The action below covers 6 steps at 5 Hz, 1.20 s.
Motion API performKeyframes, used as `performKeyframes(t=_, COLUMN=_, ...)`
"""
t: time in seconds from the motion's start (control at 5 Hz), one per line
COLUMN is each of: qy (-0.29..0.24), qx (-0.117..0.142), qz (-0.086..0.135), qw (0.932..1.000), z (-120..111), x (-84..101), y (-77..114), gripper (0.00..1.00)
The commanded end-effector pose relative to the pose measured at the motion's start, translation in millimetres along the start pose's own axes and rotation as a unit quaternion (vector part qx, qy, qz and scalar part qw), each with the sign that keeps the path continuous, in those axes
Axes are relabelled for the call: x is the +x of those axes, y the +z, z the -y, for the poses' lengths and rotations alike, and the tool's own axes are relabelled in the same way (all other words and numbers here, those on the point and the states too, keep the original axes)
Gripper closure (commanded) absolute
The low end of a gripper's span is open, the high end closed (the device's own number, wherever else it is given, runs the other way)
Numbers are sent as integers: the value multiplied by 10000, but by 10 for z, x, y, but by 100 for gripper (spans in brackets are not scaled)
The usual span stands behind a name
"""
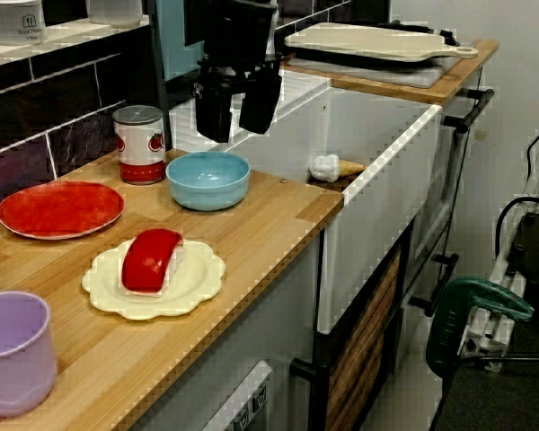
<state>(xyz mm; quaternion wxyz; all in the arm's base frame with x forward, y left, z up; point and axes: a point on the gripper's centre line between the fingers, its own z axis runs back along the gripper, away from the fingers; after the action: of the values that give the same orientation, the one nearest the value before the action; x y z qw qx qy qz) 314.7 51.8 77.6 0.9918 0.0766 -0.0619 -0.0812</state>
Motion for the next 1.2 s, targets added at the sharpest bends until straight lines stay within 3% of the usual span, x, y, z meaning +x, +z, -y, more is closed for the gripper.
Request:
performKeyframes(t=0.0, qy=168, qx=8, qz=109, qw=9998, z=-14, x=190, y=26, gripper=0)
performKeyframes(t=0.4, qy=178, qx=111, qz=50, qw=9998, z=-8, x=171, y=-195, gripper=0)
performKeyframes(t=1.0, qy=394, qx=33, qz=73, qw=9992, z=11, x=97, y=-239, gripper=0)
